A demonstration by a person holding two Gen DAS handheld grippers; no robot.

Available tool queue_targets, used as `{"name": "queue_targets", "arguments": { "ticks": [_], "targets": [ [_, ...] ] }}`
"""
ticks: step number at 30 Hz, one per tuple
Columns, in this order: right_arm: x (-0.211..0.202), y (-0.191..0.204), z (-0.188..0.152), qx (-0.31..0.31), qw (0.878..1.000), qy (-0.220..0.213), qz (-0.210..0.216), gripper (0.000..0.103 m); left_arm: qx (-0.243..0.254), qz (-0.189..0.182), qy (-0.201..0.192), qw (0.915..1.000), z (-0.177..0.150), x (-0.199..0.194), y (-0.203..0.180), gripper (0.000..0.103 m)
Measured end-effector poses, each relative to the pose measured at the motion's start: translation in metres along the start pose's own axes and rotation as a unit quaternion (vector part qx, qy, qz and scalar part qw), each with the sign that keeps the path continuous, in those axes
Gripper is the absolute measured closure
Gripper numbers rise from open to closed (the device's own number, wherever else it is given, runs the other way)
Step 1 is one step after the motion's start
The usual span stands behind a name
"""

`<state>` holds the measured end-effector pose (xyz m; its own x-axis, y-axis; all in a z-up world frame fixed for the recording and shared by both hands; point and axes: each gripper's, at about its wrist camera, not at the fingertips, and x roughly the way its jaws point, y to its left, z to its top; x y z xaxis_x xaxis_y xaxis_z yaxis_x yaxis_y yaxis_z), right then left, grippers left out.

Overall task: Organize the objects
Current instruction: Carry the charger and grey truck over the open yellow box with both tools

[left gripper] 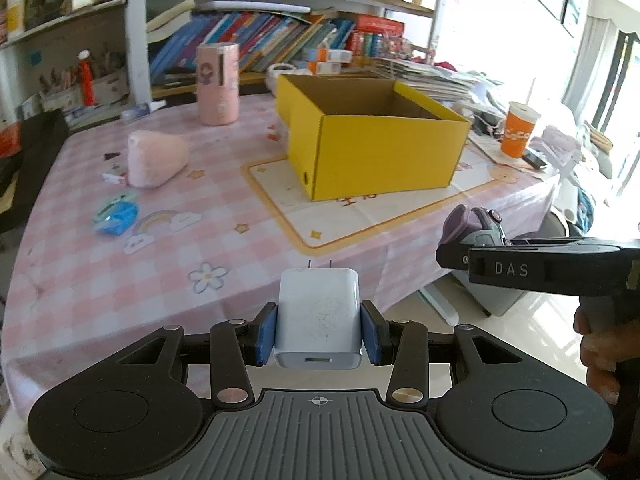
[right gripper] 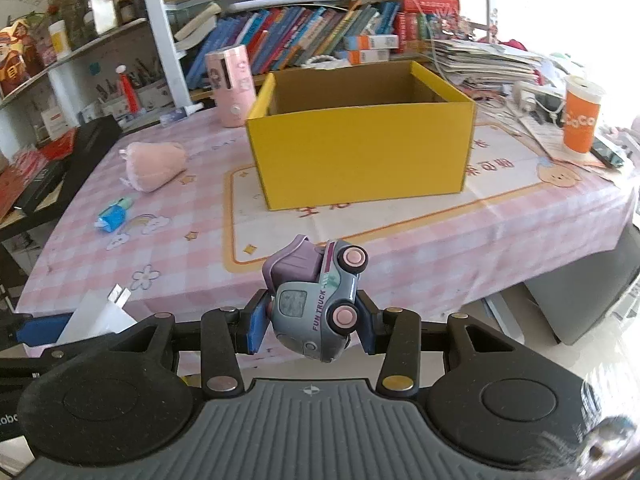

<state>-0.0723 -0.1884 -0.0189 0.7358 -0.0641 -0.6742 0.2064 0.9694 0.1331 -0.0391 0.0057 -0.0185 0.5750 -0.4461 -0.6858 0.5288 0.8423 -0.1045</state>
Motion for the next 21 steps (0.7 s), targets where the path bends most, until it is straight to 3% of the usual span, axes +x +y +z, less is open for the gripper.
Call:
{"name": "queue_targets", "arguments": {
  "ticks": [13, 21],
  "targets": [
    [0.002, -0.035, 0.01, 0.034, 0.999, -0.004, -0.03, 0.062, 0.034, -0.024, 0.002, 0.9991, 0.023, 0.025, -0.022, 0.062],
    [0.017, -0.044, 0.026, 0.032, 0.999, 0.002, -0.027, 0.062, 0.029, -0.02, 0.001, 0.9994, 0.037, 0.039, -0.023, 0.062]
  ]
}}
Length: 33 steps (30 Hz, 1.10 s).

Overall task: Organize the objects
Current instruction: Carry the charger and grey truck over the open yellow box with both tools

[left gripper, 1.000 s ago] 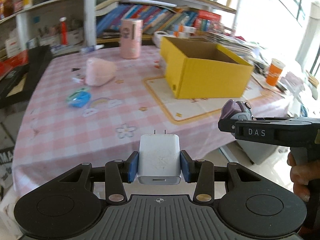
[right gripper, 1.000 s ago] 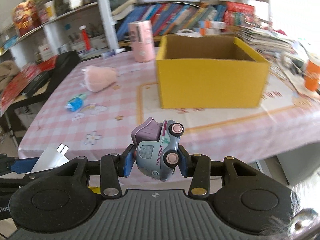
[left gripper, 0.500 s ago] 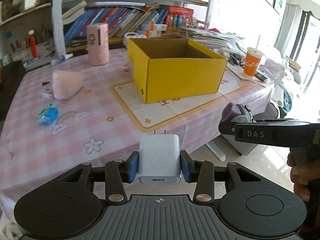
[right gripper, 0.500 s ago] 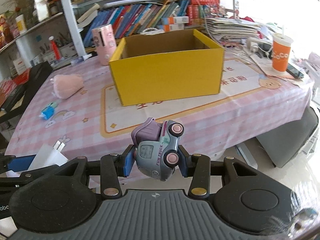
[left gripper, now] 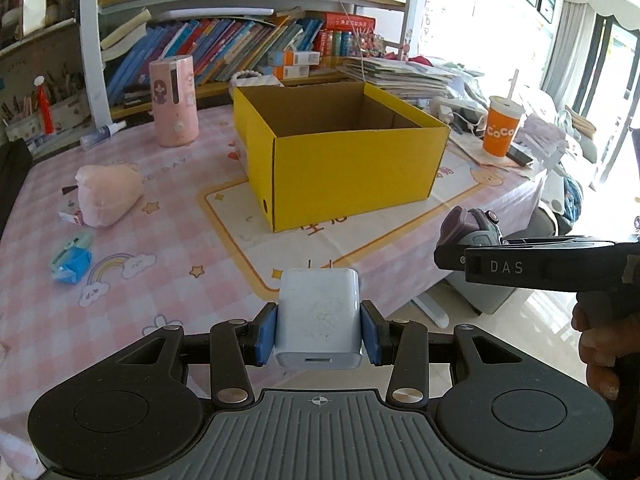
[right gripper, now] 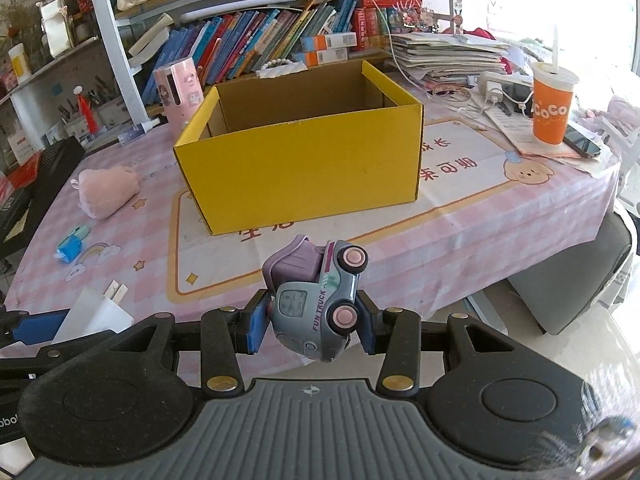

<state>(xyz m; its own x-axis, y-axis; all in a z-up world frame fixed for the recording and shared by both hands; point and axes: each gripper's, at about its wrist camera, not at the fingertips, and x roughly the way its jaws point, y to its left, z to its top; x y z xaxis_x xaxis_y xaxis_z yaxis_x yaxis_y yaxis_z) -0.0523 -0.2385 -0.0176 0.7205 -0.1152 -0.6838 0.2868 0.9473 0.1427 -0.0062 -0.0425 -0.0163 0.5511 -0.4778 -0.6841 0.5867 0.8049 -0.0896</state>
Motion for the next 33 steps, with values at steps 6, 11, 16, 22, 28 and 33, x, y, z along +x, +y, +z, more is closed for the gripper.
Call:
{"name": "queue_targets", "arguments": {
  "ticks": [6, 11, 16, 22, 28, 33],
  "targets": [
    [0.012, -0.005, 0.012, -0.006, 1.0, 0.005, 0.003, 0.062, -0.006, 0.001, -0.005, 1.0, 0.011, 0.01, -0.001, 0.062],
    [0.017, -0.013, 0.028, -0.006, 1.0, -0.012, 0.001, 0.062, 0.005, 0.005, -0.024, 0.9997, 0.03, 0.015, -0.007, 0.062],
    [0.018, -0.022, 0.06, -0.009, 0.999, -0.053, 0.002, 0.062, 0.006, 0.006, -0.056, 0.9984, 0.058, 0.021, -0.012, 0.062],
    [0.028, -0.035, 0.107, -0.026, 0.994, -0.102, 0.009, 0.062, 0.005, 0.02, -0.087, 0.996, 0.096, 0.04, -0.015, 0.062],
    [0.053, -0.046, 0.145, -0.044, 0.992, -0.115, 0.019, 0.062, 0.002, 0.036, -0.097, 0.9946, 0.124, 0.067, -0.019, 0.062],
    [0.082, -0.052, 0.165, -0.062, 0.993, -0.099, 0.033, 0.062, -0.002, 0.048, -0.085, 0.9953, 0.136, 0.091, -0.023, 0.062]
  ]
}}
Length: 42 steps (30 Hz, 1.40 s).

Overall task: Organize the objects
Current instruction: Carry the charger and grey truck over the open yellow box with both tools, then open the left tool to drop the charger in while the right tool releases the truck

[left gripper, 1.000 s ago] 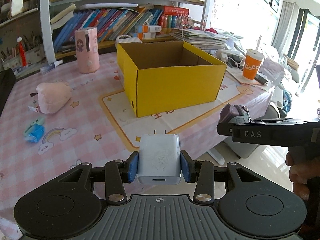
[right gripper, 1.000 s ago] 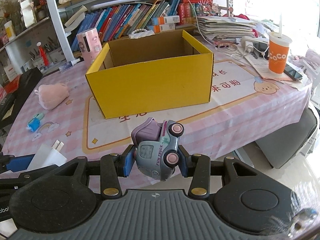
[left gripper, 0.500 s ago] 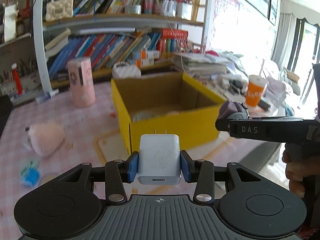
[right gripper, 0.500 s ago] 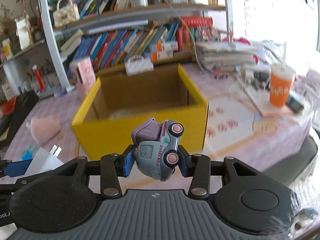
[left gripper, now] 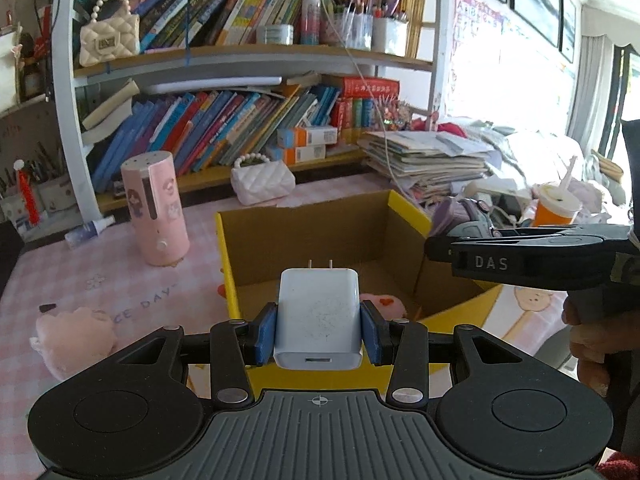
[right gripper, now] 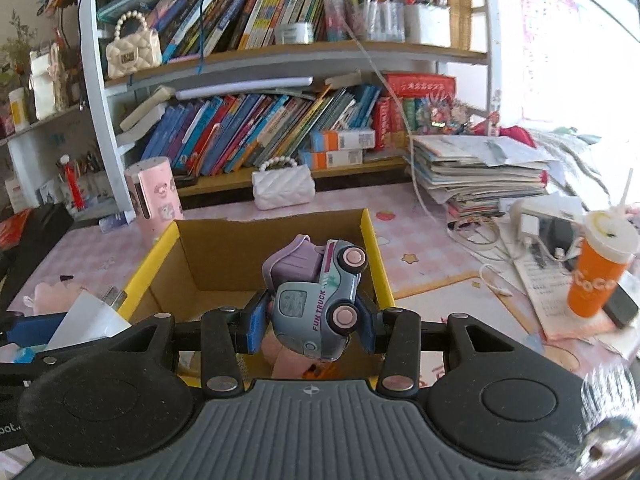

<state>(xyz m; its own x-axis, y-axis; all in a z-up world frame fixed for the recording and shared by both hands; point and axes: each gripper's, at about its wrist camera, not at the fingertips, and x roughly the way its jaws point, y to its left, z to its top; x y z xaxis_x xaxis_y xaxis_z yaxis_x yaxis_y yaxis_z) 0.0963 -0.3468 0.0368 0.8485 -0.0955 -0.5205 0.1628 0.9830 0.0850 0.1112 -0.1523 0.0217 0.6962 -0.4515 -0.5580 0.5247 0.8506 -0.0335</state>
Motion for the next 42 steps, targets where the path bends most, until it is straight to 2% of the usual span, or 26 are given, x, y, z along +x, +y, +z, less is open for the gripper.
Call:
{"name": "queue_targets", "arguments": {
  "ticks": [10, 21, 25, 31, 38, 42],
  "targets": [
    [0.058, -0.003, 0.006, -0.045, 0.997, 0.049, 0.033, 0.062, 0.009, 0.025, 0.04, 0.9988, 0.005, 0.045, -0.009, 0.062],
    [0.099, 0.0, 0.01, -0.084, 0.99, 0.091, 0.059, 0.062, 0.02, 0.047, 0.07, 0.9962, 0.004, 0.076, -0.014, 0.062],
    [0.107, 0.004, 0.005, -0.107, 0.985, 0.11, 0.073, 0.061, 0.009, 0.05, 0.079, 0.9956, 0.004, 0.081, -0.011, 0.062],
    [0.116, 0.003, 0.005, -0.102, 0.98, 0.143, 0.093, 0.061, -0.001, 0.051, 0.082, 0.9953, 0.004, 0.087, -0.011, 0.062],
    [0.118, 0.004, 0.005, -0.106, 0.978, 0.151, 0.099, 0.061, -0.004, 0.054, 0.08, 0.9953, 0.004, 0.086, -0.011, 0.061],
    [0.117, 0.003, 0.004, -0.1, 0.978, 0.153, 0.099, 0.061, 0.011, 0.065, 0.071, 0.9953, 0.003, 0.083, -0.016, 0.061]
  ]
}}
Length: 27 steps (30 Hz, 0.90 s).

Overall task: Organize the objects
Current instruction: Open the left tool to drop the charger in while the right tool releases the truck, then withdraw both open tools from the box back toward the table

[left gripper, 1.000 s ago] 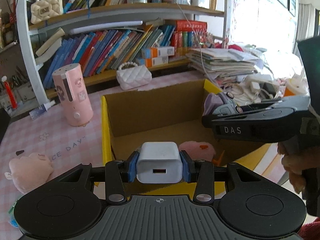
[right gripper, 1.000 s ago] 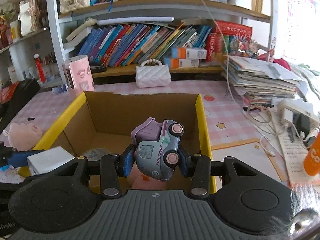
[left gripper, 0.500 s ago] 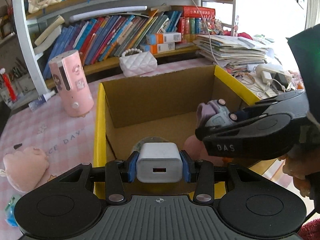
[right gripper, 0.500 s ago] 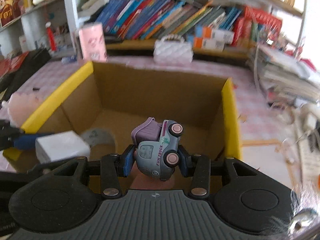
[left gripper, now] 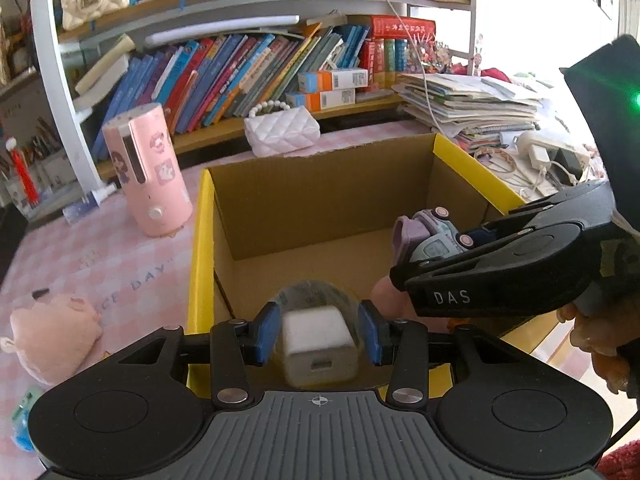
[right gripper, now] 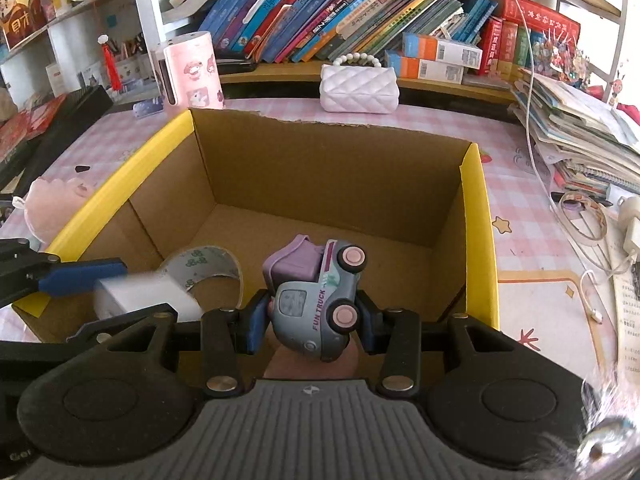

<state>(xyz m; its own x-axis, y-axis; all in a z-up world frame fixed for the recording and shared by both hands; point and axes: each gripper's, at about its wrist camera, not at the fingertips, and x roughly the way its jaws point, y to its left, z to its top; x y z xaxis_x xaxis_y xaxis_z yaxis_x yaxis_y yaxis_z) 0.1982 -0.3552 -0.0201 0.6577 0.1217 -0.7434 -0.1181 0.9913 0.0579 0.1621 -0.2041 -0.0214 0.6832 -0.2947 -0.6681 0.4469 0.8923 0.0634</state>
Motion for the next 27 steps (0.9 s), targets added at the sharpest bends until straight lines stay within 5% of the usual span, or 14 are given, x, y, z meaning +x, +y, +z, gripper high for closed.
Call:
{"name": "queue_targets", "arguments": {
  "ticks": [7, 15, 27],
  "targets": [
    [-0.009, 0.002, -0.003, 0.009, 1.0, -0.02, -0.001, 0.054, 0.009, 0.008, -0.023, 0.9997, 0.001, -0.015, -0.002, 0.045],
    [-0.043, 0.007, -0.012, 0.038, 0.995, -0.09, -0.027, 0.052, -0.013, 0.013, -0.061, 0.998, -0.005, -0.048, 0.004, 0.03],
    [-0.096, 0.018, -0.04, 0.08, 0.981, -0.155, -0.084, 0.051, -0.029, 0.008, -0.097, 0.9948, -0.031, -0.089, 0.013, 0.028]
  ]
}}
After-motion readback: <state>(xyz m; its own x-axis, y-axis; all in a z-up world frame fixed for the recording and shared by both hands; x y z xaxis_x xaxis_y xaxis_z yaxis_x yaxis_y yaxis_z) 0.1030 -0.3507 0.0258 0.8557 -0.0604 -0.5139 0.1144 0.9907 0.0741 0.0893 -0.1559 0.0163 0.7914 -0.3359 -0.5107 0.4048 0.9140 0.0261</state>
